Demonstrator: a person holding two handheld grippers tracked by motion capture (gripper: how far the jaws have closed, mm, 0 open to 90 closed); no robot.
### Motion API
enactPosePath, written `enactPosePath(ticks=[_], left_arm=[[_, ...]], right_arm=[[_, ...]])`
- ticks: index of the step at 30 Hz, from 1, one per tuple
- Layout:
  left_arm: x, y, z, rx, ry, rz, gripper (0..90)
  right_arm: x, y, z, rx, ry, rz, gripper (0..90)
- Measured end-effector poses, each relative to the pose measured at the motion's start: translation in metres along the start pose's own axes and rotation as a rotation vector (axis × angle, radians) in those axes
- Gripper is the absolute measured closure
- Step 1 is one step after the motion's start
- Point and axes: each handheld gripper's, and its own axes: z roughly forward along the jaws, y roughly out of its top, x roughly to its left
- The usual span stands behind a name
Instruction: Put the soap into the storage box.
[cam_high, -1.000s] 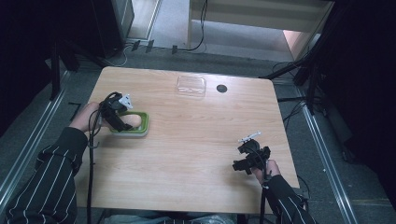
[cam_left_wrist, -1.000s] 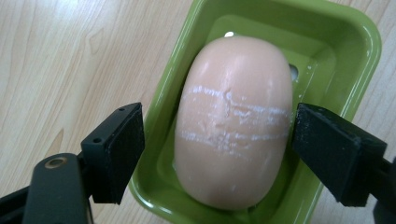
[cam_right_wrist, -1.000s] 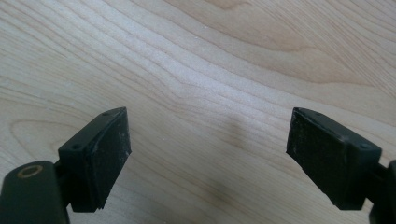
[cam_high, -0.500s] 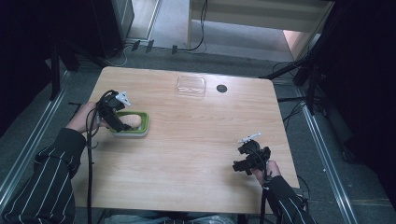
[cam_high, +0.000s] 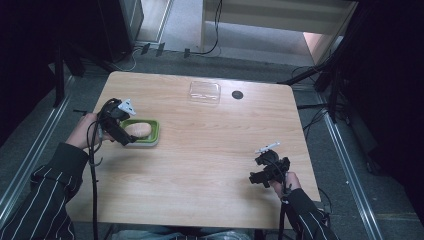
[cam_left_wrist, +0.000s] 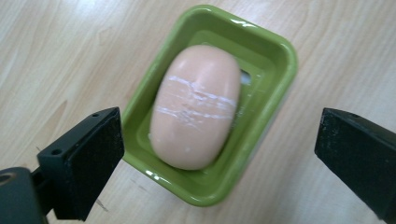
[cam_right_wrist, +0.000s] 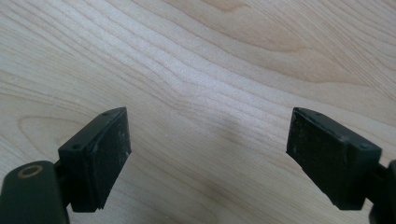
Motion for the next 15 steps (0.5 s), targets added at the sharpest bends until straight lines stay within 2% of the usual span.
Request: enactPosePath(ticks=[5,10,15], left_arm=[[-0.012,-0.002,-0.003,-0.002,0.014,0.0,1.2],[-0.022,-0.006,-0.003,0.006,0.025,-0.019,0.5],[-0.032,-0.011,-0.006,0.019,0.042,-0.015,0.1]], right_arm=[[0.0,0.0,0.0,-0.003,0.005,-0.014,14.3],[0.0,0.0,0.0,-0.001,0.004,-0.006,14.3],[0.0,0.0,-0.001,-0.002,0.006,-0.006,14.3]])
